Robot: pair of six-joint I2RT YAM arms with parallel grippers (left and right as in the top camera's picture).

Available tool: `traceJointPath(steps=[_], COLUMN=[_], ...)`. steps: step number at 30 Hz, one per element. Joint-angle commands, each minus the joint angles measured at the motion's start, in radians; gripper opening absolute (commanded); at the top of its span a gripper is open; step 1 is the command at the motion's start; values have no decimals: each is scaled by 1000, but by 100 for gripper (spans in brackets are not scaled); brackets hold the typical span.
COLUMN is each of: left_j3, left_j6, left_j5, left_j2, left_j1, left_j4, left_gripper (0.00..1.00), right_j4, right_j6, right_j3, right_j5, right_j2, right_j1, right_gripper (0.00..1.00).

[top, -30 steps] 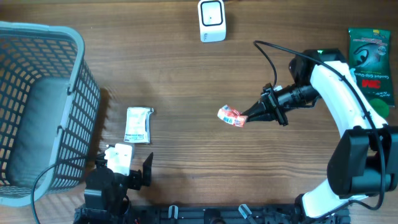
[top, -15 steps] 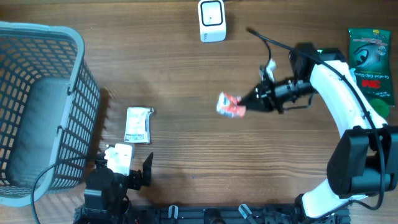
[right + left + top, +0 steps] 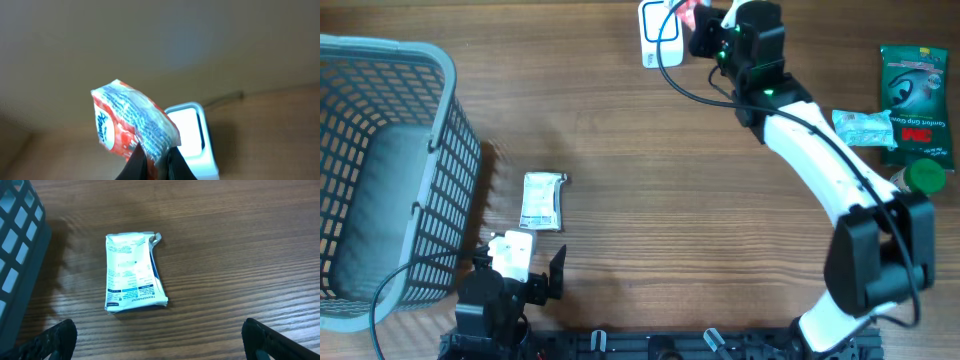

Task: Scan the item barcode
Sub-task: 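Hold the orange-red packet over the white scanner with the right gripper, then carry the orange packet right and drop it by the glove package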

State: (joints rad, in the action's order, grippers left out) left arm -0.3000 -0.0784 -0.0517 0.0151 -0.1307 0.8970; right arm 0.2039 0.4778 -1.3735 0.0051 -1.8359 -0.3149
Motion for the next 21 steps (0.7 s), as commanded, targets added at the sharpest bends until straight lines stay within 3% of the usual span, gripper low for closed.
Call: traceJointPath(steps=[1, 8, 14, 18, 21], left_j3=[2, 2, 2, 2, 2], left_j6=[-19, -19, -19, -19, -19], left_j5=[-11, -11, -11, -11, -11], left_j2=[-6, -6, -6, -6, -6], left_j1=[4, 4, 4, 4, 4], left_j4=[-1, -1, -1, -1, -1], left_gripper=[100, 100, 100, 100, 100], right_j4=[140, 491, 507, 348, 92], right_j6=[-6, -5, -11, -99, -187], right_j3=[-8, -9, -17, -17, -17], right_j5=[101, 55, 48, 143, 368], right_j2=[-145, -370, -396, -275, -101], right_j1=[1, -19, -39, -15, 32], right_gripper=[4, 5, 4, 4, 4])
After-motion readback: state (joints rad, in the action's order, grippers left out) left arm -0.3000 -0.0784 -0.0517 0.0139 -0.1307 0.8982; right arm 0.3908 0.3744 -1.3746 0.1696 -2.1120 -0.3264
